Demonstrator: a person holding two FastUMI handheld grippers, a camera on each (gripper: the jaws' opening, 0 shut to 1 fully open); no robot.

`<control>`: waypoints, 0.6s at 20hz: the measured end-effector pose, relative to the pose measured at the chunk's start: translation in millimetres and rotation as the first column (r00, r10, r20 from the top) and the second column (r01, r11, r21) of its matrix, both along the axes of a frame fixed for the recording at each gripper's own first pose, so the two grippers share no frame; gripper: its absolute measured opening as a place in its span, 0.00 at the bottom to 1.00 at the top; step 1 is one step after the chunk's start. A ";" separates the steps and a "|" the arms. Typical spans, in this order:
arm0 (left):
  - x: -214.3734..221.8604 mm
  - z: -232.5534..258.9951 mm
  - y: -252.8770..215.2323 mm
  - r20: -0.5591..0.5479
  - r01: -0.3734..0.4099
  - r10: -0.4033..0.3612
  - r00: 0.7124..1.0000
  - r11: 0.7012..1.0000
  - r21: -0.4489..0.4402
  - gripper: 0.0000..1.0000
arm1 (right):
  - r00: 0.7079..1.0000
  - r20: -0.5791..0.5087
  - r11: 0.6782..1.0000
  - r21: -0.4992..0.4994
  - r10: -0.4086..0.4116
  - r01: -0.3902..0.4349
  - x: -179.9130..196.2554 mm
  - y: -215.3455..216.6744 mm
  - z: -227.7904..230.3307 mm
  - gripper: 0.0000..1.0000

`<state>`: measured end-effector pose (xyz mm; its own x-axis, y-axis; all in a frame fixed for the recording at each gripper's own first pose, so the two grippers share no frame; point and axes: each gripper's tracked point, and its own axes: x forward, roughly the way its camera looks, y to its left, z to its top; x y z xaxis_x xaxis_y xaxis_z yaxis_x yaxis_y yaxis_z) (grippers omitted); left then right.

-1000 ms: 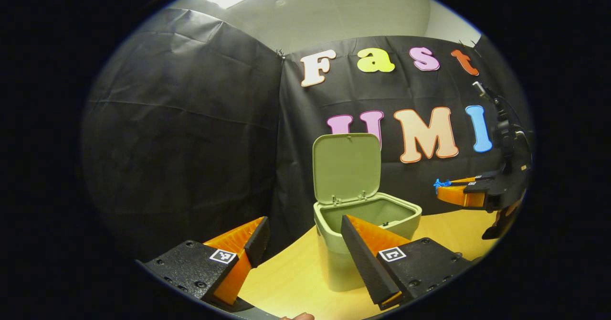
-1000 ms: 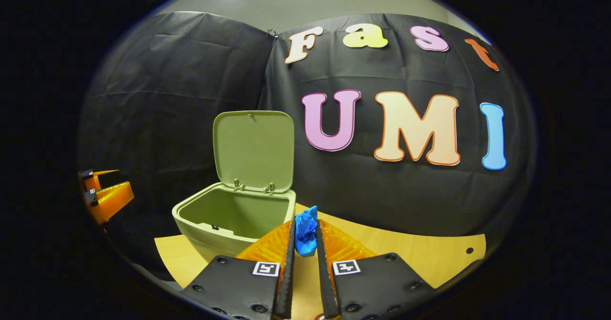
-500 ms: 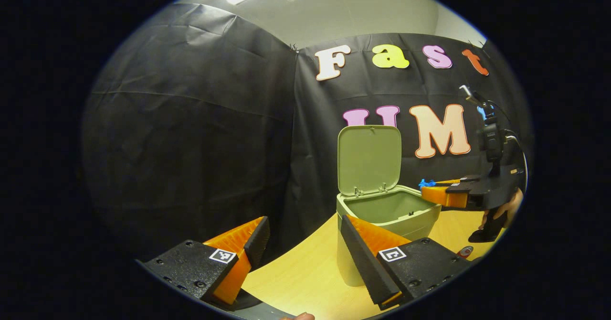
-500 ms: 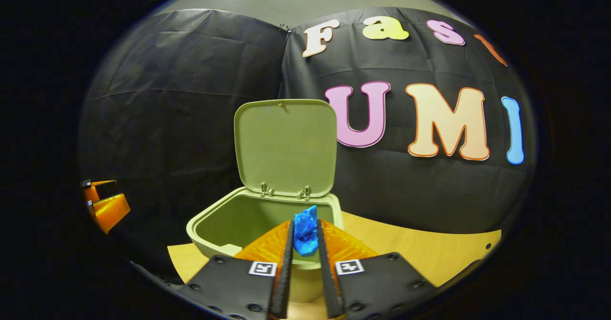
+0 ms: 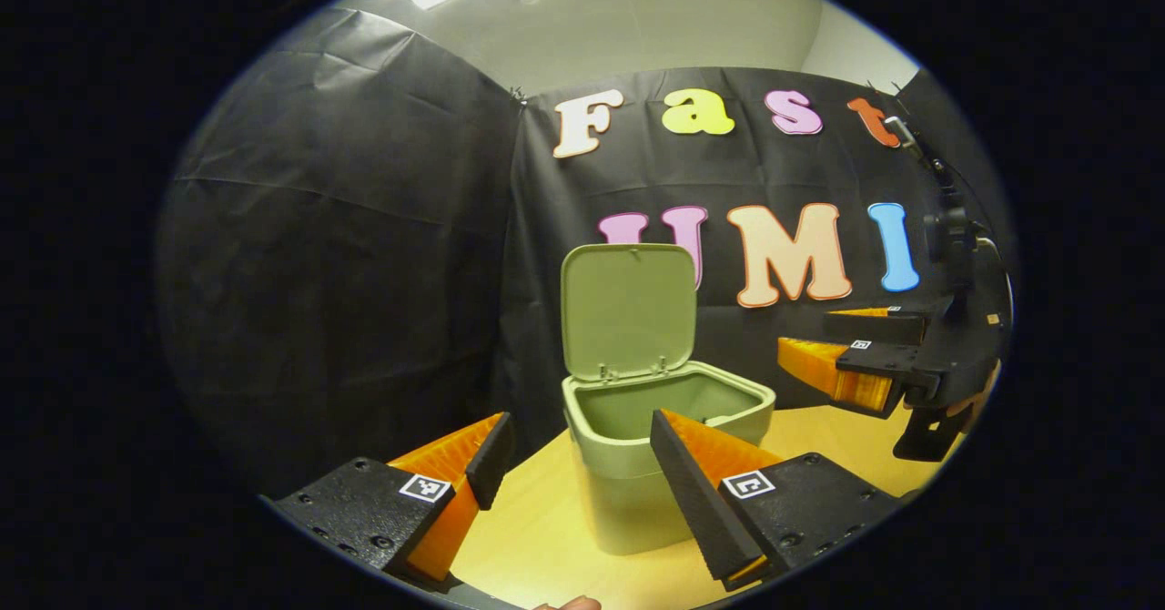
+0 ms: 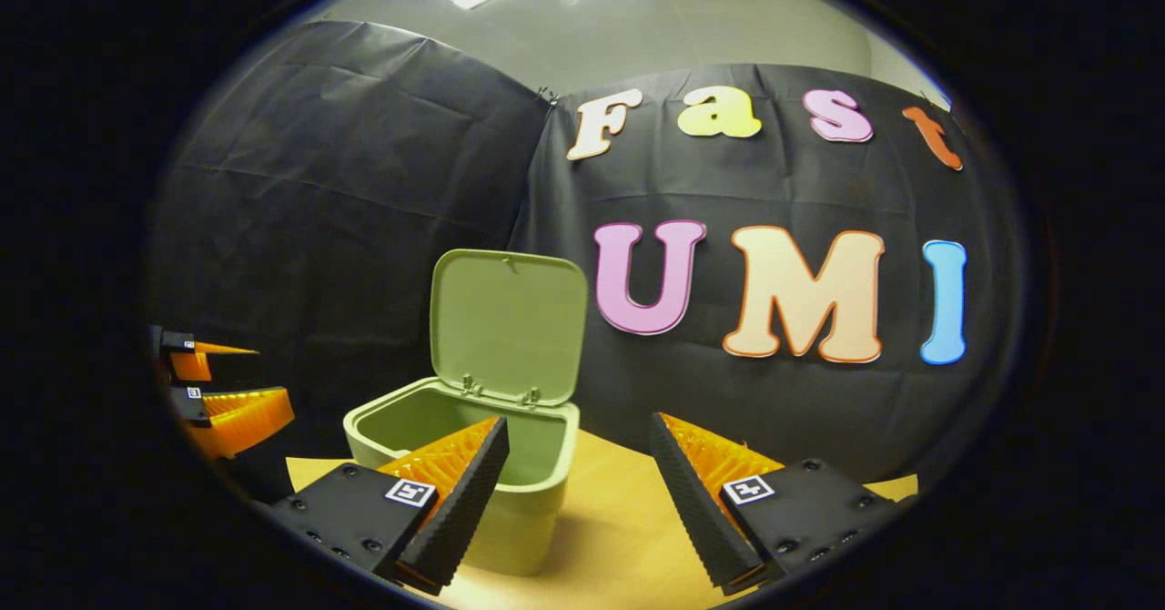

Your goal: Press the lid of the desktop garbage bin to open it, pick up the crumpled paper on the desktop and throw it into the bin, then pick up the pop can on the desktop and drop it into the bin, and finally close the garbage bin lid.

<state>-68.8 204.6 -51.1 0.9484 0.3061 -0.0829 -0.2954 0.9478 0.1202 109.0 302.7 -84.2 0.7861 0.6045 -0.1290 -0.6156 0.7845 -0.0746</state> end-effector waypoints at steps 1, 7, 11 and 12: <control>6.1 1.3 -12.4 0.005 0.027 -0.027 1.000 1.000 -0.002 0.95 | 1.000 0.003 1.000 0.001 -0.025 0.025 2.3 -17.1 2.4 0.96; 41.3 -7.1 -97.0 0.007 0.203 -0.203 0.979 0.979 -0.024 0.93 | 0.982 0.003 0.982 -0.009 -0.190 0.190 10.3 -127.8 3.8 0.98; 59.2 -23.0 -153.1 -0.019 0.311 -0.313 0.950 0.948 -0.062 0.93 | 0.953 -0.026 0.953 -0.033 -0.303 0.302 8.3 -200.3 -10.1 0.98; 62.3 -28.3 -166.2 -0.029 0.335 -0.337 0.941 0.940 -0.068 0.93 | 0.944 -0.036 0.944 -0.038 -0.329 0.328 6.7 -217.2 -13.8 0.98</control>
